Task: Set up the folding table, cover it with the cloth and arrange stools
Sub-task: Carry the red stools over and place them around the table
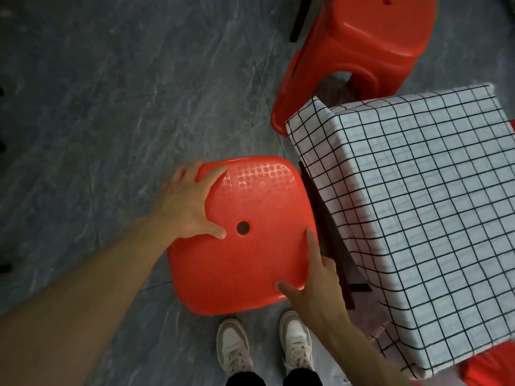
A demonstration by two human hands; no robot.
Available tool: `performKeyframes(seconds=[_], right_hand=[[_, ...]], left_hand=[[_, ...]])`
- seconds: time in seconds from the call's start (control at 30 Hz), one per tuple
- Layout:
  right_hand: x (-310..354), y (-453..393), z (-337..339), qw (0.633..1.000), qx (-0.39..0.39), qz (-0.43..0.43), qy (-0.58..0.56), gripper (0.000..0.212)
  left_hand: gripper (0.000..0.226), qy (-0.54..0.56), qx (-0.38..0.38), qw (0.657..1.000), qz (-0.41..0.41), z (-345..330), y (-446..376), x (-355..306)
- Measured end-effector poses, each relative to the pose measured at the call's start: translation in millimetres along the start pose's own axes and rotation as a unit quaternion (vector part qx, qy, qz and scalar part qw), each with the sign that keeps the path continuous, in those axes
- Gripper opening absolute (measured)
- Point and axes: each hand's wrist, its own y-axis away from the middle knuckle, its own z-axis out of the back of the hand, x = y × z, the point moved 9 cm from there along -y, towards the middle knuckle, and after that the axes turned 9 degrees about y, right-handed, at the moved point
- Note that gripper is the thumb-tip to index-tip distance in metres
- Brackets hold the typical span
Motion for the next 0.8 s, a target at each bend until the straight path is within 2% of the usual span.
performKeyframes(seconds=[0.27, 0.43, 0.63, 0.8], right_hand=[[1.9, -2.4, 3.8, 1.0, -0.001, -0.004, 0.008, 0.12], [13.7, -11.9, 7.6, 0.999, 0.003, 0.023, 0.041, 0.12], [43.7, -14.8, -4.7, 0.996, 0.013, 0.042, 0.077, 0.12], [46.1, -0.3, -21.2, 0.995, 0.032, 0.047, 0.081, 0.11]], left_hand=[[0.14, 0.009, -0.017, 1.0, 0.002, 1.0, 0.8, 2.0], [0.139, 0.034, -0.033, 0.998, 0.041, -0.9, 11.9, 25.0], [0.133, 0.078, -0.077, 0.991, 0.071, 7.9, 40.4, 67.7], [0.124, 0.106, -0.141, 0.98, 0.095, 2.7, 73.7, 89.5]])
